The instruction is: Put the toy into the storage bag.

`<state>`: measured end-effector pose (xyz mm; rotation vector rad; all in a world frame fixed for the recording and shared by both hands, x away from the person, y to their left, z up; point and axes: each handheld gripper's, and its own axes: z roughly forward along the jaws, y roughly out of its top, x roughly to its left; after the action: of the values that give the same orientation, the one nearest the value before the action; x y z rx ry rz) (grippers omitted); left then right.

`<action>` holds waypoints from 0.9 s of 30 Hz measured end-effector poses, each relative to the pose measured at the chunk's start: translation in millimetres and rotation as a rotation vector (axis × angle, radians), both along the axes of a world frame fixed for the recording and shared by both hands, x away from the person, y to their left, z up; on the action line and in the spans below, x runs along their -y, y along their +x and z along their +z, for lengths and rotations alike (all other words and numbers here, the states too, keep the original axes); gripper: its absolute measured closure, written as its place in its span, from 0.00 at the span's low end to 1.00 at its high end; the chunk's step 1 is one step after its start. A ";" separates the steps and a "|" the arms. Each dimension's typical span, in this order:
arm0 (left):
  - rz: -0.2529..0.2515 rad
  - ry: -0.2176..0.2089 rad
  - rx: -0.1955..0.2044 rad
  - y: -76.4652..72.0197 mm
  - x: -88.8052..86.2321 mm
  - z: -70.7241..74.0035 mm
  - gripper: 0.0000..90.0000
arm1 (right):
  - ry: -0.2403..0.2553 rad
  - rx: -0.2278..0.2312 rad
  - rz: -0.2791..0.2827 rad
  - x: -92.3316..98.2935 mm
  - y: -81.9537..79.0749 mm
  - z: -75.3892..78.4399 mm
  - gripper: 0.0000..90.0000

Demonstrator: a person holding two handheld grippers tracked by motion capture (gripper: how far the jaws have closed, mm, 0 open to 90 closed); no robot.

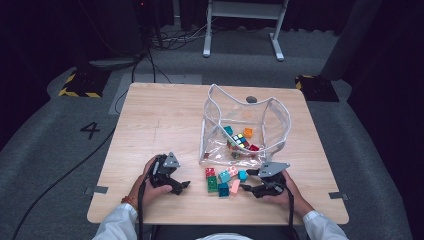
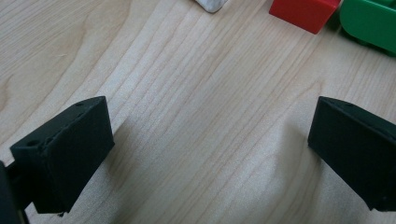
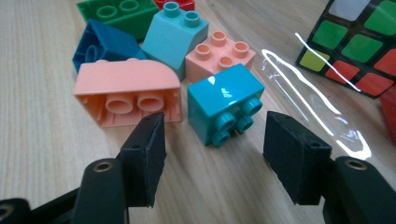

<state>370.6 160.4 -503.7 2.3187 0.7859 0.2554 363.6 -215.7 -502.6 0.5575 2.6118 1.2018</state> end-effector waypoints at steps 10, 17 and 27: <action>0.000 0.000 0.000 0.0 0.0 0.0 0.00 | -0.005 -0.002 -0.017 -11.6 6.3 -0.1 0.49; -0.002 0.005 0.003 0.1 -0.2 0.3 0.00 | 0.015 0.012 -0.019 -9.3 5.0 0.4 0.61; -0.003 0.000 -0.002 0.0 0.0 0.0 0.00 | 0.031 0.025 -0.008 -1.2 1.0 3.6 0.61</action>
<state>370.6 160.4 -503.7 2.3210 0.7832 0.2515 364.5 -214.5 -498.9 0.5547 2.5713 1.2409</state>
